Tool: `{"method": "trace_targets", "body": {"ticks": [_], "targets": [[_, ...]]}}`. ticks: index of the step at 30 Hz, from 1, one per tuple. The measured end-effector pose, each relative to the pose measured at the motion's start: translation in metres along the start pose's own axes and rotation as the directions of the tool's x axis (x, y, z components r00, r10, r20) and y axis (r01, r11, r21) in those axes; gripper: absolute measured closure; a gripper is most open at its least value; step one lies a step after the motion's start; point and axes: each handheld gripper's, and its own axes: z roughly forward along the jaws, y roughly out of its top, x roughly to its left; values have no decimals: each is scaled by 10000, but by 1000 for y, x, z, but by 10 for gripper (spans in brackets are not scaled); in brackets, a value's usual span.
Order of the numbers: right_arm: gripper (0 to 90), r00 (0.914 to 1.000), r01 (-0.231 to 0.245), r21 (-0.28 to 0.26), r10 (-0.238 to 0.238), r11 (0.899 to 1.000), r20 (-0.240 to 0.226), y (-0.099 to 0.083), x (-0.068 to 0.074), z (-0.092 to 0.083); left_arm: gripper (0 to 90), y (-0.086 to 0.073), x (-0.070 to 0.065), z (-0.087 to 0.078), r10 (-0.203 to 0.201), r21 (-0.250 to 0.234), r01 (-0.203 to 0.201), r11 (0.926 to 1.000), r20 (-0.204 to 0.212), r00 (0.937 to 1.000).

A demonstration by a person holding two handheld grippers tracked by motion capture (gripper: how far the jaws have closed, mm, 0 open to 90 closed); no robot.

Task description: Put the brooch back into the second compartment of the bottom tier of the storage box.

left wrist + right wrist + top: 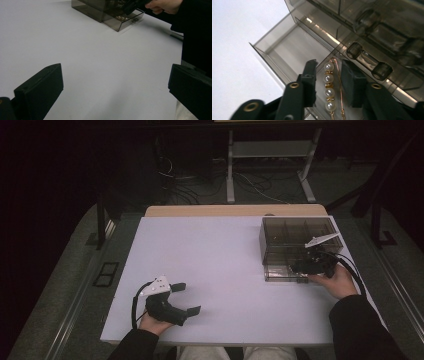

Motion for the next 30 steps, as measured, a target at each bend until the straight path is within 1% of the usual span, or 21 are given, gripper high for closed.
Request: {"method": "trace_targets", "body": {"ticks": [2, 5, 9, 14, 19, 22, 24, 25, 26, 27, 30], "targets": [[578, 9999, -137, -123, 136, 9998, -80, 0, 1, -3, 0, 0, 0, 0, 7, -6, -7, 10000, 5, 10000], [515, 9997, -251, -143, 250, 9996, -61, 0, 2, -8, 0, 0, 0, 0, 8, -16, -8, 10000, 6, 10000], [441, 9979, -527, -379, 512, 9979, -389, -2, 5, -14, 0, 0, 0, 0, -2, -15, 2, 10000, 4, 10000], [354, 9969, -677, -470, 657, 9966, -433, -5, 10, -20, 0, 0, 0, 0, -10, -14, 10, 10000, 4, 10000], [189, 9935, -993, -669, 952, 9928, -624, -9, 15, -26, 0, 0, 0, 0, -48, -13, 48, 10000, -4, 10000], [109, 9913, -1144, -778, 1086, 9904, -744, -11, 20, -29, 0, 0, 0, 0, -45, -19, 45, 10000, -9, 10000], [90, 9878, -1321, -918, 1233, 9870, -951, -13, 23, -31, 0, 0, 0, 0, -32, -17, 32, 10000, -7, 10000], [25, 9864, -1378, -1015, 1272, 9852, -1044, -14, 24, -31, 0, 0, 0, 0, -29, -19, 29, 10000, -5, 10000], [3, 9860, -1416, -1055, 1308, 9843, -1038, -14, 25, -31, 0, 0, 0, 0, -28, -20, 28, 10000, -10, 10000], [3, 9853, -1458, -1097, 1343, 9832, -1057, -15, 27, -32, 0, 0, 0, 0, -34, -23, 34, 10000, -7, 10000], [3, 9863, -1381, -1120, 1263, 9841, -1059, -16, 33, -34, 0, 0, 0, -1, -42, -31, 42, 10000, -12, 10000]]}}
